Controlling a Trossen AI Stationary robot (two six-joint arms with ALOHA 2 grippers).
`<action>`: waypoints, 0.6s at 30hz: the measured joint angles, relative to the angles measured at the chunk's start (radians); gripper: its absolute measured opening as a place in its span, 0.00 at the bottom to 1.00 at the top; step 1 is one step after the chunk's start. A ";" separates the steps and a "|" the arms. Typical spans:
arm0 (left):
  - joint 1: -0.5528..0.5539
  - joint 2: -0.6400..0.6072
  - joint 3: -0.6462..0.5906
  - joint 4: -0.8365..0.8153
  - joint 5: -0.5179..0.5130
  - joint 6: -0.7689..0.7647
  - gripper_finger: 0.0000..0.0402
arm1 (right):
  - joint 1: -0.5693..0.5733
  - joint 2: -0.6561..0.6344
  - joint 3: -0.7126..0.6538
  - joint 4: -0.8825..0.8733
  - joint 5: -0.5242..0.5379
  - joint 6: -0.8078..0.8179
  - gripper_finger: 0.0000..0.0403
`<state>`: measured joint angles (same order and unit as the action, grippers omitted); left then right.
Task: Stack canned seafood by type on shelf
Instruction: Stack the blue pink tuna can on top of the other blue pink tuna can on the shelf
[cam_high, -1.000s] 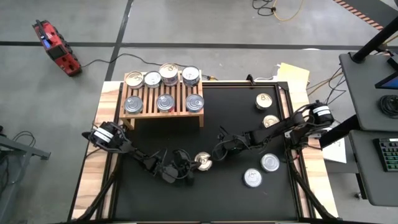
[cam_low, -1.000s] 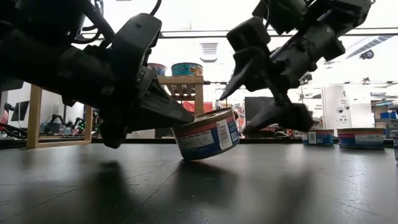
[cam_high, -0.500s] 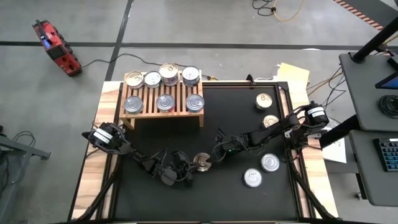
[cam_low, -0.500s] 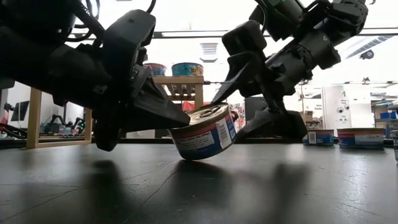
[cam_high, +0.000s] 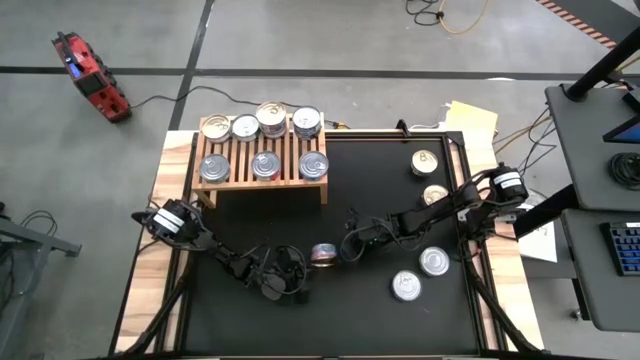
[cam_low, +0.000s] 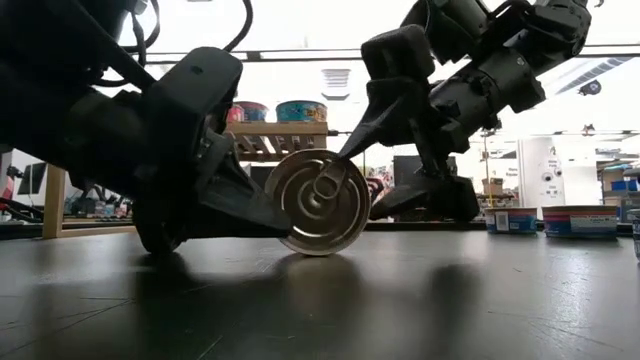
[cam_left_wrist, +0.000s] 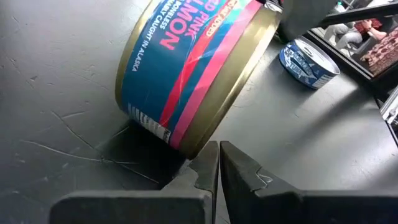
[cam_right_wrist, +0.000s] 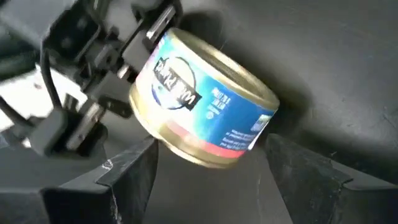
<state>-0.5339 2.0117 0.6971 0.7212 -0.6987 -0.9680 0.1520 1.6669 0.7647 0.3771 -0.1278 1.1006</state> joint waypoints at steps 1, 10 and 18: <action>0.000 0.000 0.000 0.001 0.000 -0.002 0.00 | 0.001 0.000 0.000 0.000 0.005 -0.031 0.71; 0.001 0.000 0.000 0.003 0.004 -0.004 0.00 | 0.000 -0.007 0.001 -0.030 0.025 -0.459 0.71; 0.001 0.000 0.000 0.002 0.006 -0.006 0.00 | 0.000 -0.007 0.001 -0.035 0.105 -0.601 0.71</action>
<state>-0.5331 2.0113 0.6975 0.7235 -0.6930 -0.9745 0.1520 1.6596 0.7654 0.3422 -0.0223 0.4999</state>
